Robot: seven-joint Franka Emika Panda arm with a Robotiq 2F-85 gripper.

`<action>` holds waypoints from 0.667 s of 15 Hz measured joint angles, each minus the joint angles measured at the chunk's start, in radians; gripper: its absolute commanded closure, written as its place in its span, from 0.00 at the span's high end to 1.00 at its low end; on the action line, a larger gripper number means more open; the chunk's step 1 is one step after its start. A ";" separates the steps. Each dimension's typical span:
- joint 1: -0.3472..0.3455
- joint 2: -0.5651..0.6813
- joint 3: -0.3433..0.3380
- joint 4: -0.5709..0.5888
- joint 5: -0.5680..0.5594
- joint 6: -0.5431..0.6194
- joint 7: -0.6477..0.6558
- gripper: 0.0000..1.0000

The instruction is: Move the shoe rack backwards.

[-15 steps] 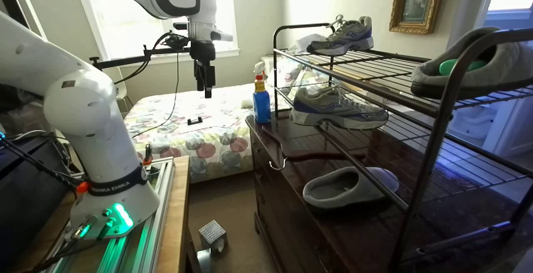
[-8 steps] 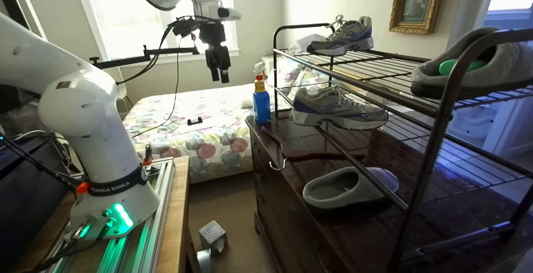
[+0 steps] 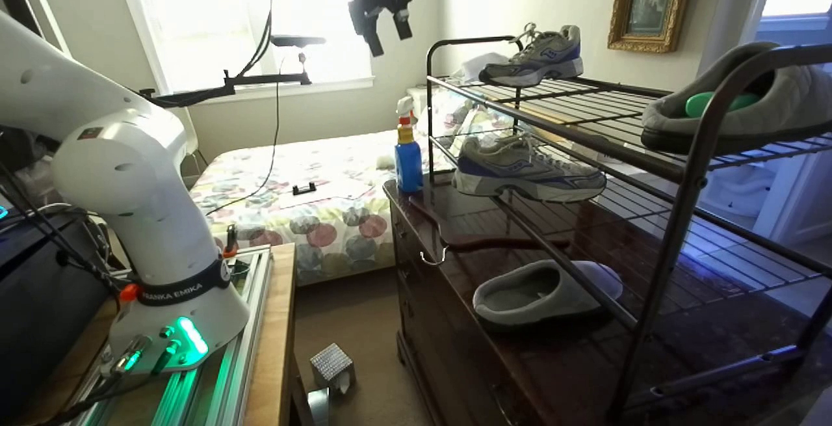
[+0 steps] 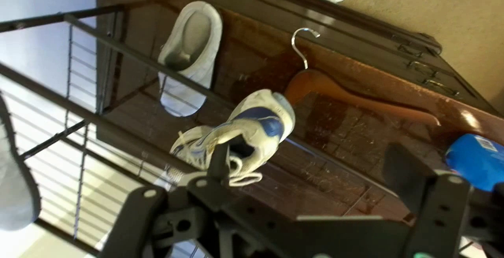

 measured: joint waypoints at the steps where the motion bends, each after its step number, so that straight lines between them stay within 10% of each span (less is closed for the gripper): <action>1: -0.001 0.022 -0.008 0.058 -0.023 -0.021 -0.054 1.00; 10: 0.005 0.122 -0.034 0.246 -0.068 -0.099 -0.234 1.00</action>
